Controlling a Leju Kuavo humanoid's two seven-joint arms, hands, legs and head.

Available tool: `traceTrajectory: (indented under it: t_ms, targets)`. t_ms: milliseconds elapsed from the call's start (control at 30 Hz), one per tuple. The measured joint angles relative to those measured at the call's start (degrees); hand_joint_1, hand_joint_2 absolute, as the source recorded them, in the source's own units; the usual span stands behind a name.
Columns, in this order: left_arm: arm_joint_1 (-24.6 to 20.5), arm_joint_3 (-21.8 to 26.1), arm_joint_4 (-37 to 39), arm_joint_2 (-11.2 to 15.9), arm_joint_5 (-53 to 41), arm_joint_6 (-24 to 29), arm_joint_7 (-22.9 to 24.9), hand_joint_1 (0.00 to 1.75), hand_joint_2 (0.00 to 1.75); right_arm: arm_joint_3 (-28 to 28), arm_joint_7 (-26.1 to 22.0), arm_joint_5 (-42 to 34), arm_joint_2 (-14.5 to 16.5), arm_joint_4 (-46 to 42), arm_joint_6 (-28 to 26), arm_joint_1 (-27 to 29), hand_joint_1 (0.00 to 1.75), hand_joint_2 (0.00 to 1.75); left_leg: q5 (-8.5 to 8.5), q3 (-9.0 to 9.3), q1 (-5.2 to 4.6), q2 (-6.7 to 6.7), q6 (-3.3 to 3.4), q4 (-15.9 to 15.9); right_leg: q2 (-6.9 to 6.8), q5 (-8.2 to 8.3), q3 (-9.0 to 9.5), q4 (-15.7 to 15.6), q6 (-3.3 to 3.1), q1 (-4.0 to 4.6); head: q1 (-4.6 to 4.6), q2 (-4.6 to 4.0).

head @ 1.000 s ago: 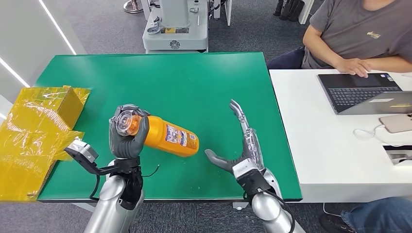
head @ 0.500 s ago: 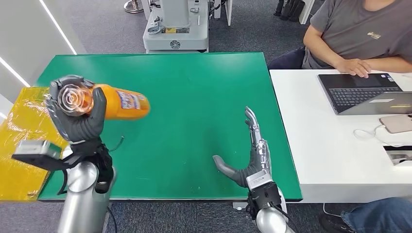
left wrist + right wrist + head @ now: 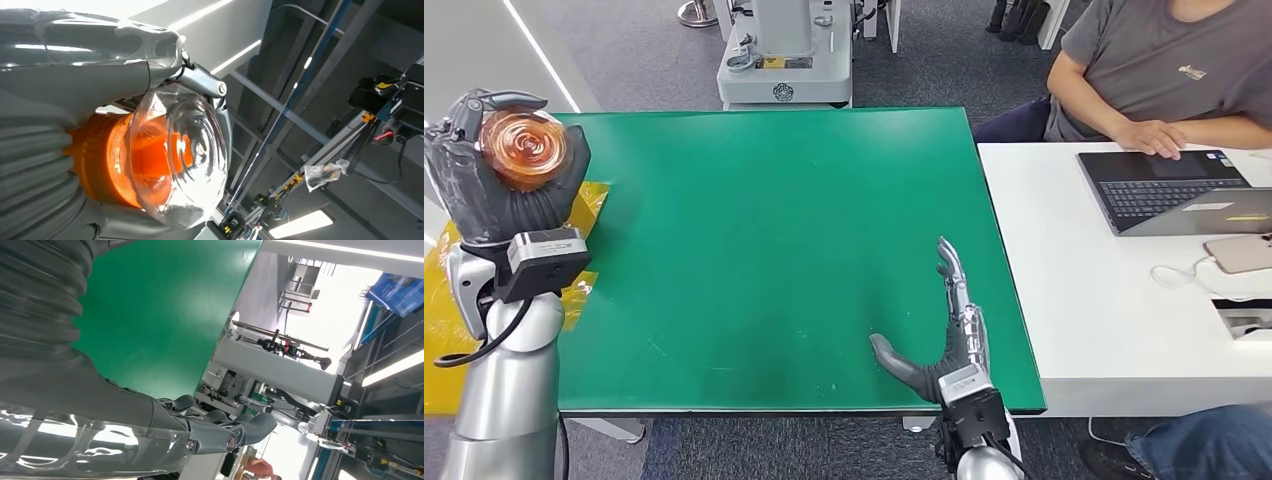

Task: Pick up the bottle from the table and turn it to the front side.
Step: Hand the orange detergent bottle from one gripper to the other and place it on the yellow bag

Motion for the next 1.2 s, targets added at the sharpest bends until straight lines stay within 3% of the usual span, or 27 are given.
traceTrajectory:
  t_ms: [67,167,267,567,867,1200]
  targets:
    - [-0.36,-0.26,0.76,1.21,-6.37,-0.94,3.05,1.75,1.75,-0.16,0.24,0.29,0.13,-0.03,1.06,0.10,0.00,1.75,0.00,0.02,0.00,0.01,0.00,0.00,0.01,0.00,0.00,-0.01,0.00,0.00,0.01,0.01]
    - [-1.33,-1.94,7.42,4.72,-26.28,-0.52,7.90,1.75,1.75,-0.78,0.57,1.12,0.72,-0.04,4.24,0.29,0.00,1.75,0.01,0.09,0.00,0.04,-0.03,-0.01,0.05,0.02,0.00,0.00,-0.04,0.00,-0.02,0.01]
    - [-1.53,-3.13,16.20,6.83,-37.36,1.59,8.46,1.75,1.75,-1.42,0.55,1.56,1.29,-0.04,5.74,0.45,0.00,1.75,0.07,0.05,0.07,0.08,-0.11,-0.02,0.09,0.09,-0.08,0.03,-0.14,0.06,-0.01,0.00]
    - [-1.92,-5.33,32.40,8.92,-39.40,0.32,9.72,1.75,1.75,-2.36,0.40,1.23,1.72,0.09,7.12,0.42,0.00,1.75,0.07,-0.03,0.06,0.16,-0.12,-0.03,0.19,0.10,-0.15,0.03,-0.16,0.07,-0.01,0.00]
    - [-2.06,-5.52,42.22,9.63,-40.91,0.90,9.22,1.75,1.75,-2.44,0.27,-0.32,1.72,0.76,6.90,0.16,0.00,1.75,0.07,-0.06,0.07,0.15,-0.12,-0.03,0.18,0.10,-0.15,0.03,-0.17,0.07,-0.02,0.00]
    - [-2.19,-5.56,51.12,10.96,-40.52,0.20,4.41,1.75,1.75,-2.19,0.38,-1.25,1.72,1.45,6.48,-0.97,0.00,1.75,0.08,-0.06,0.07,0.14,-0.12,-0.03,0.16,0.10,-0.15,0.04,-0.17,0.08,-0.01,0.01]
